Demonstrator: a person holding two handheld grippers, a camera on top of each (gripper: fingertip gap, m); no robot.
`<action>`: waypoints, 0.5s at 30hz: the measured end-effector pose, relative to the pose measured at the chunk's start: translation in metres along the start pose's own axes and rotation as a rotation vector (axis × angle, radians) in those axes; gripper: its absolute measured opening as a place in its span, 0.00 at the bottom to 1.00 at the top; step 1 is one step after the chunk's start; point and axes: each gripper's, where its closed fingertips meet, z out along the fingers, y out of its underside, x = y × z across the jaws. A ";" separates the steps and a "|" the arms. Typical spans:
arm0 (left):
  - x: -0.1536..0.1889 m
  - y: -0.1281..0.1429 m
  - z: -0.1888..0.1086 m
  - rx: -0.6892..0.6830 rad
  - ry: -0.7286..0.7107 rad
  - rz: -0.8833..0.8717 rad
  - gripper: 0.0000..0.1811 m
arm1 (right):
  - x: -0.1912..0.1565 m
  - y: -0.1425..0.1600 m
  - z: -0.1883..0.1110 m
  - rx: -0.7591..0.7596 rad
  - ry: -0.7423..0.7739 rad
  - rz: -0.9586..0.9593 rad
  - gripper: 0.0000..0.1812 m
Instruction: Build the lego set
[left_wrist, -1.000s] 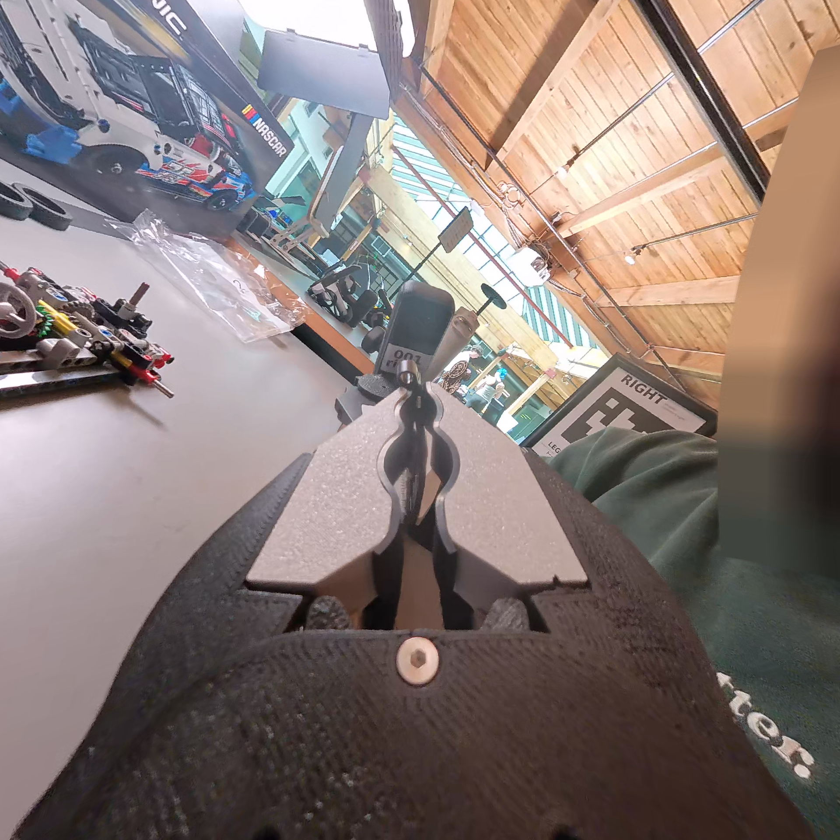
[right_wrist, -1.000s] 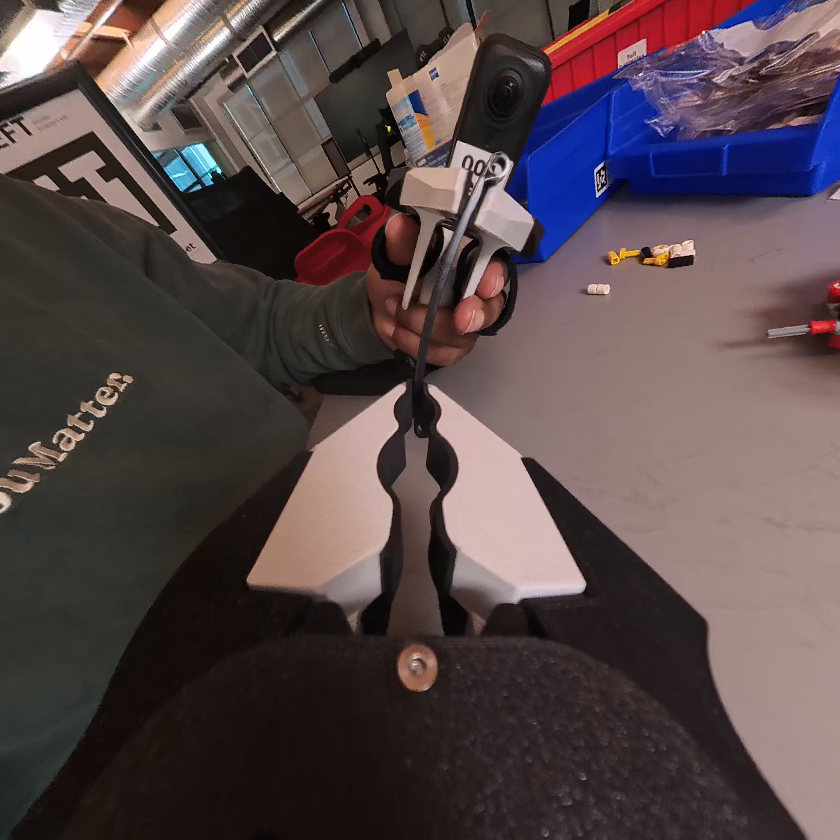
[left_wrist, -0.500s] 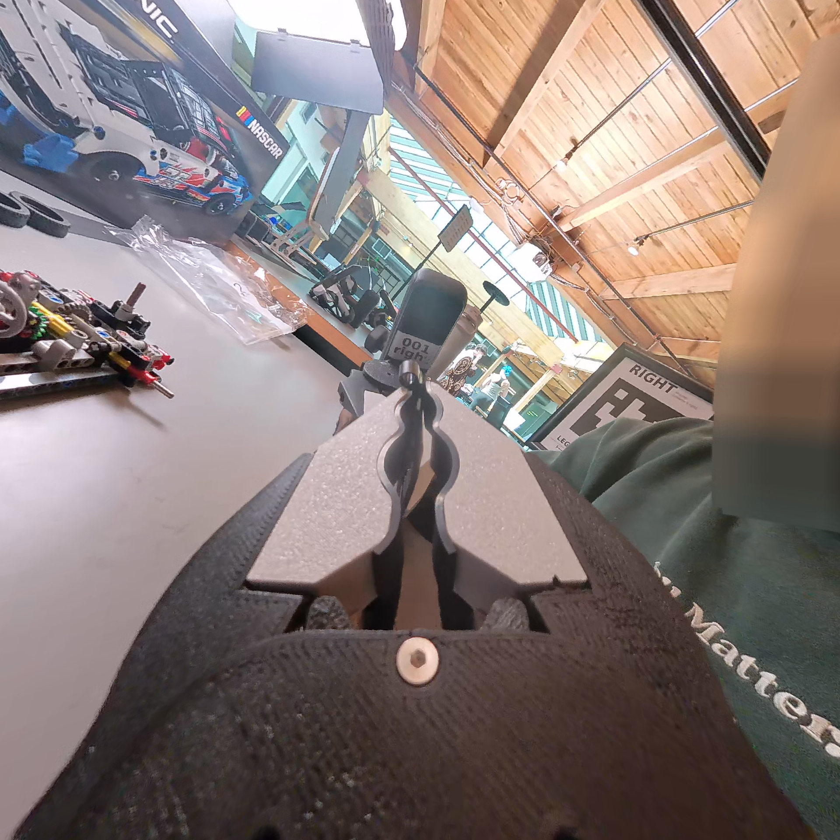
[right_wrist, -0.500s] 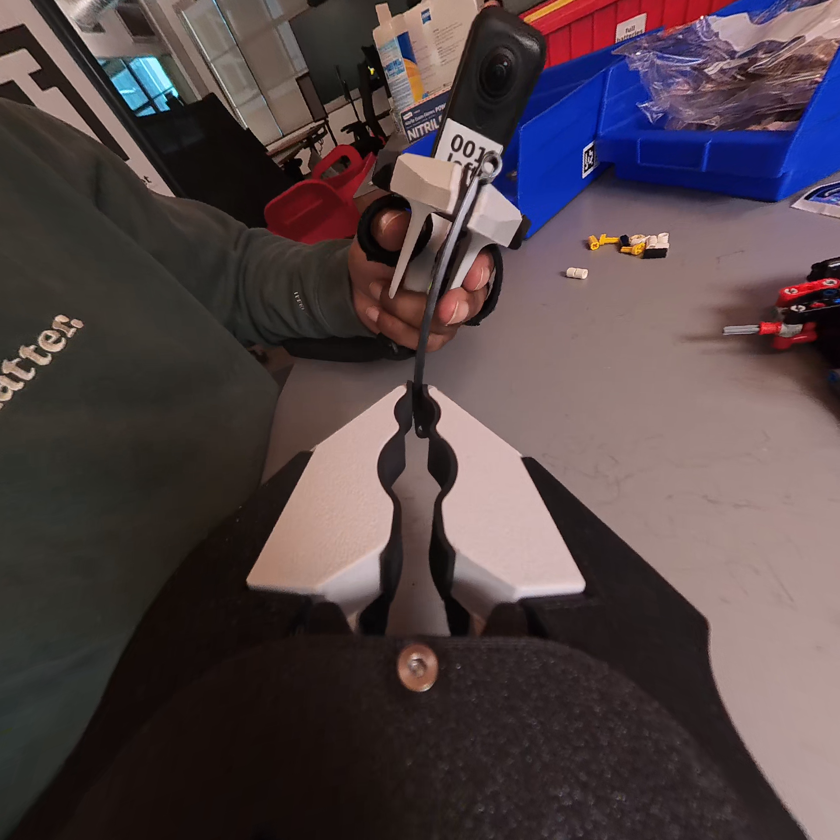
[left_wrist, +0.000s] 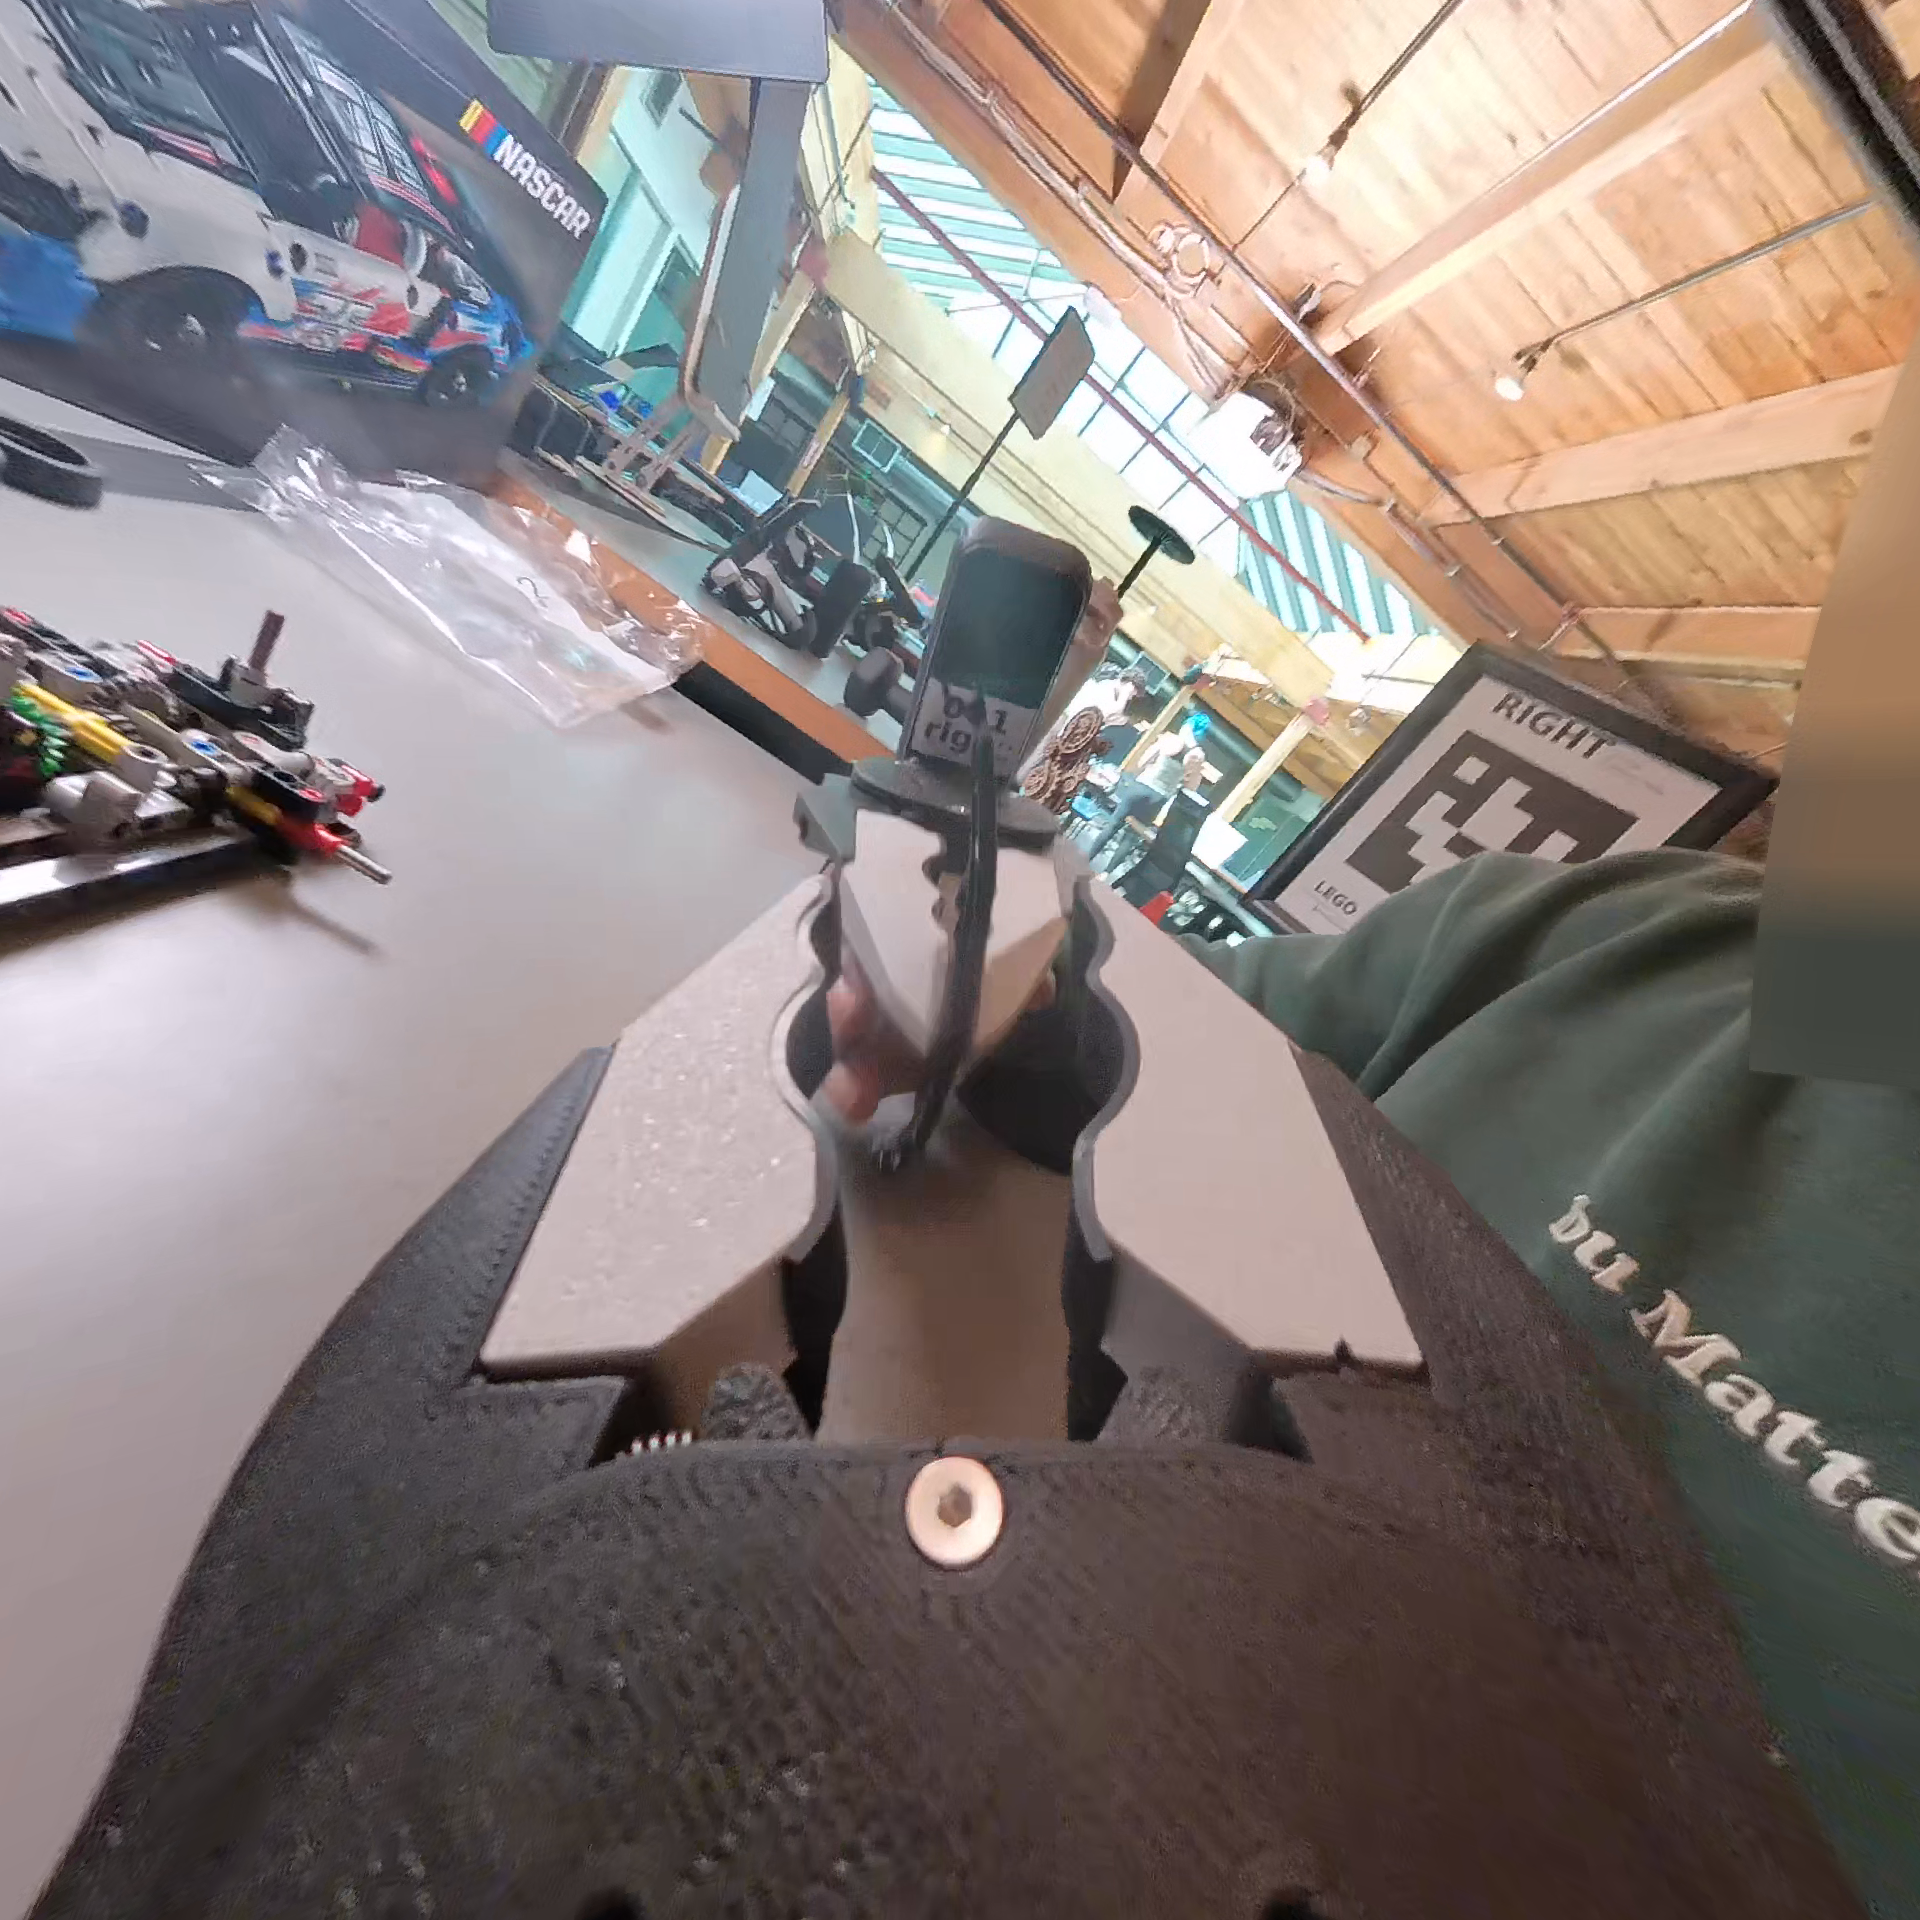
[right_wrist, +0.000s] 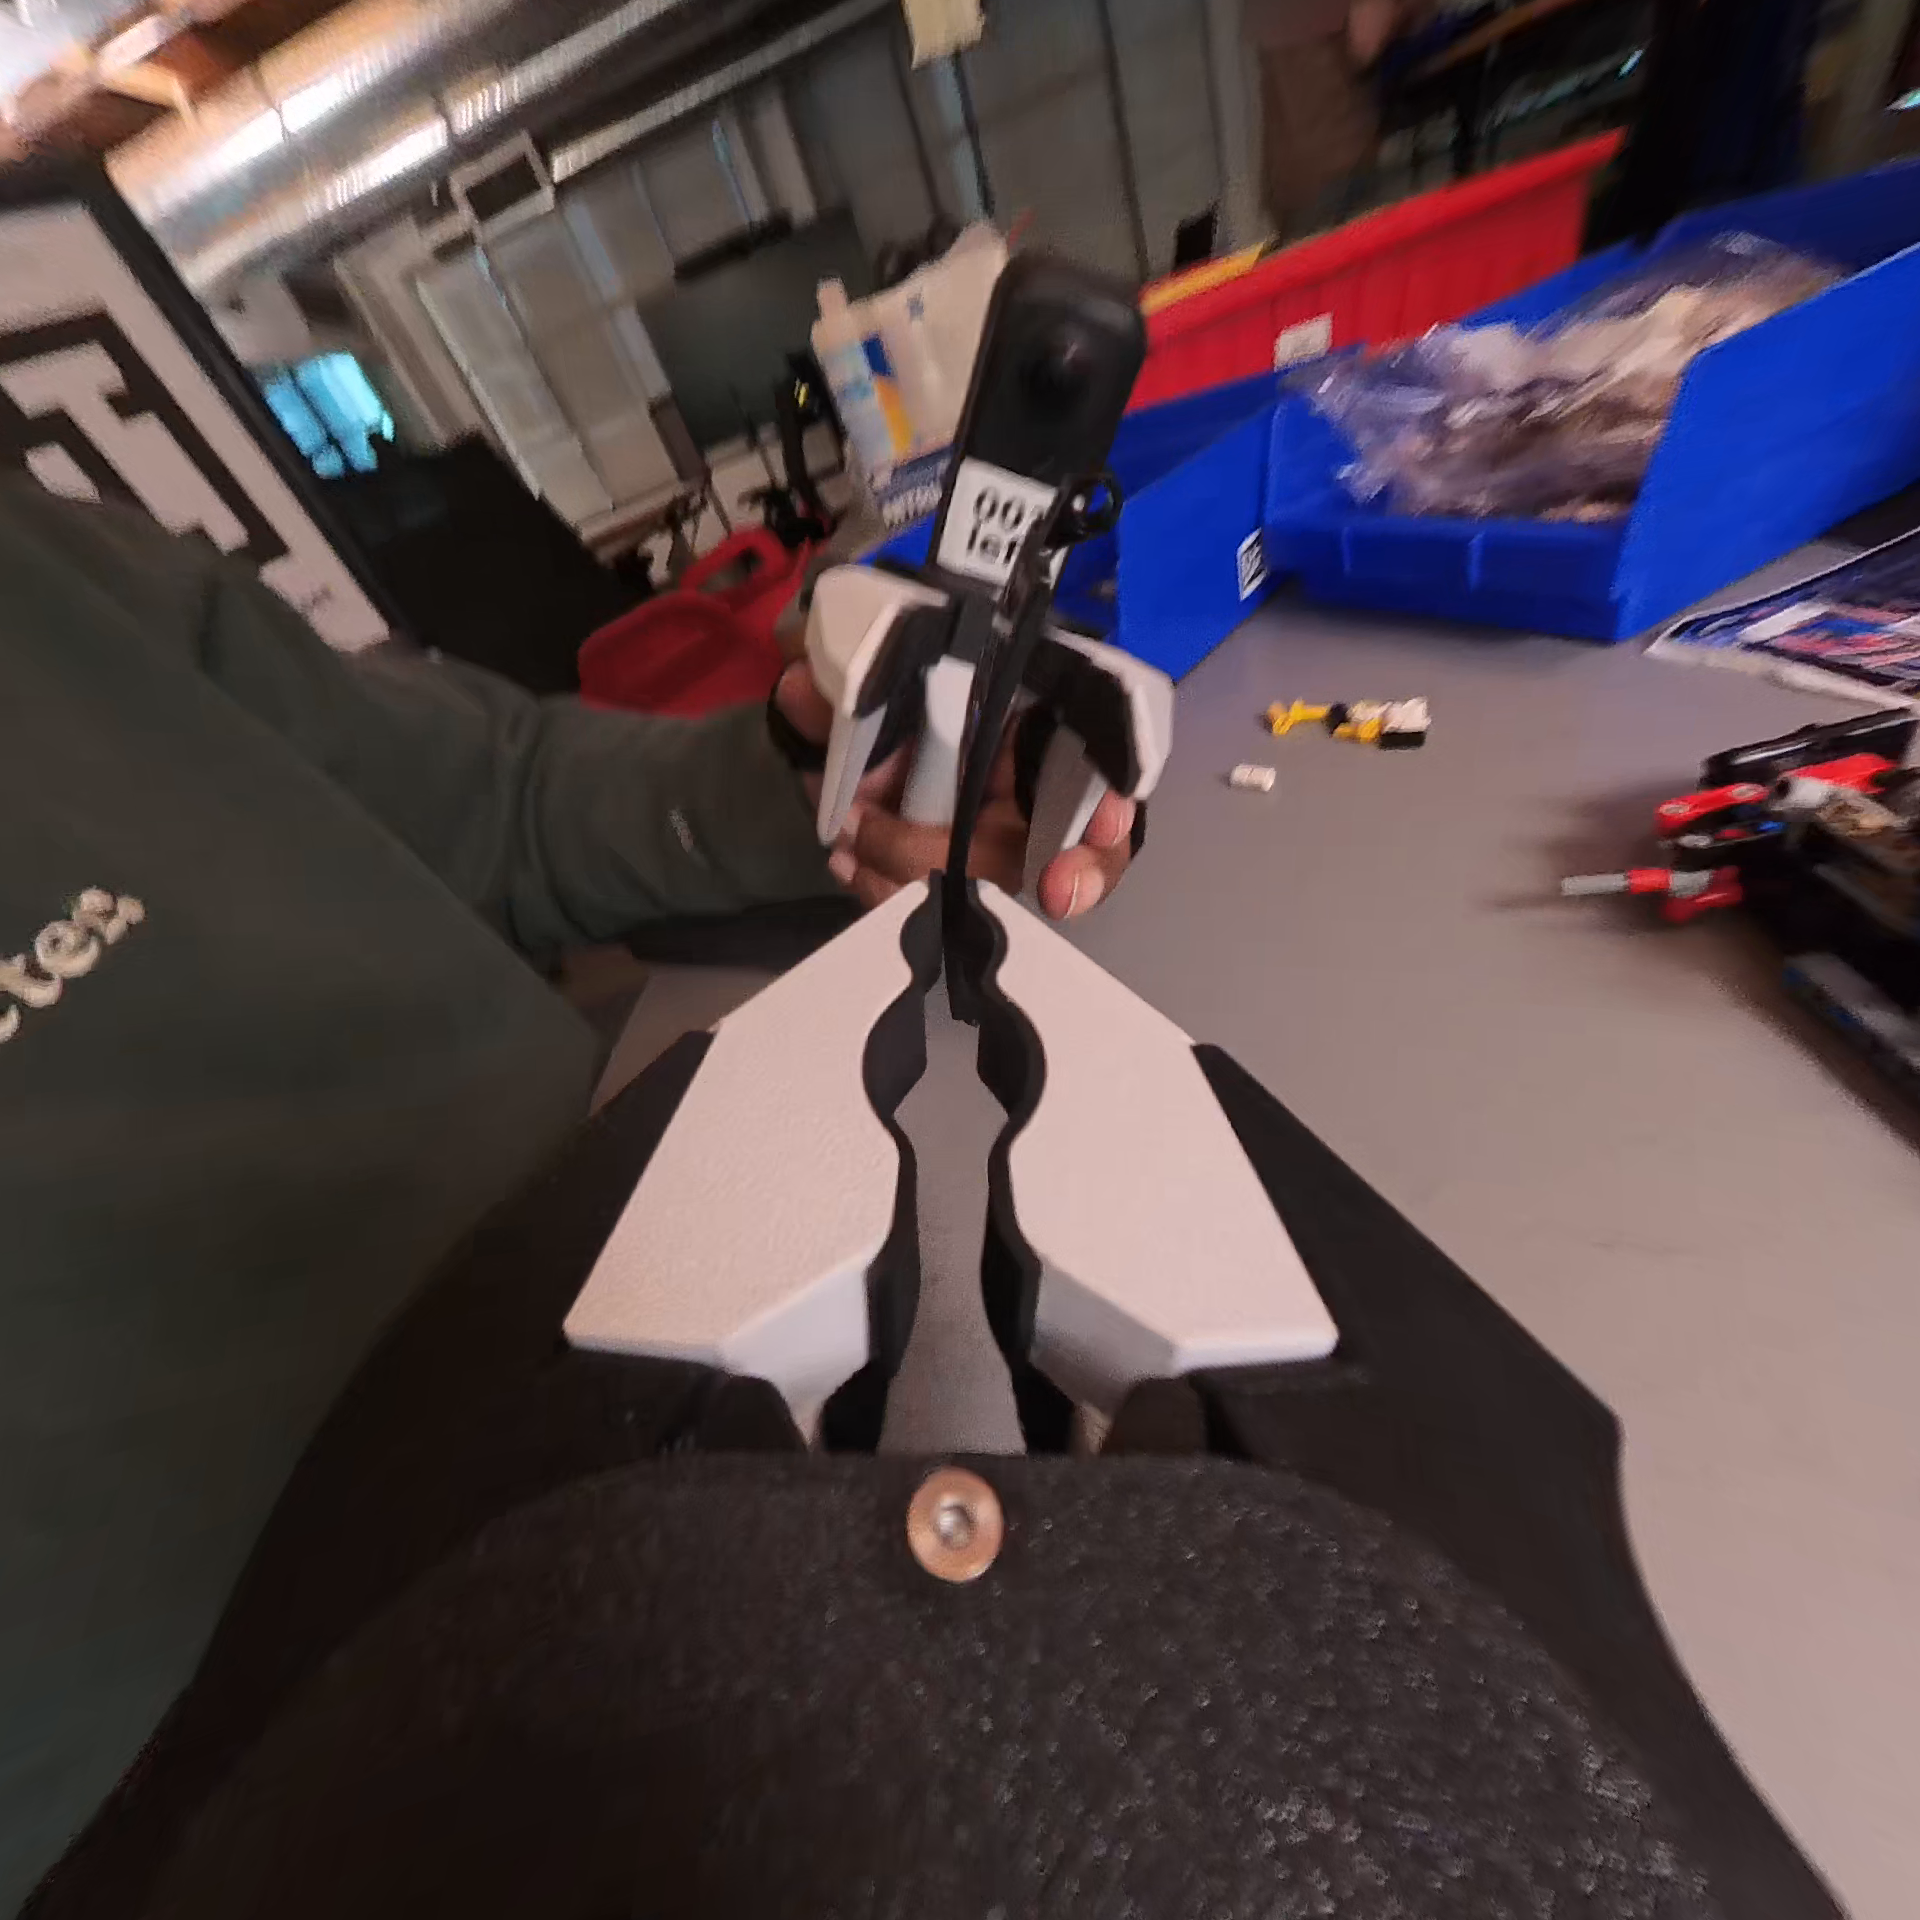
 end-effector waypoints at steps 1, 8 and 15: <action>-0.002 0.002 0.000 -0.022 -0.022 0.041 0.24 | 0.004 -0.012 -0.005 0.067 0.017 0.031 0.00; 0.006 0.013 0.011 -0.066 -0.036 0.157 0.01 | 0.000 -0.033 -0.009 0.244 0.021 0.071 0.00; 0.017 0.035 0.002 -0.257 0.096 -0.036 0.00 | -0.007 -0.014 -0.014 0.040 -0.055 -0.042 0.12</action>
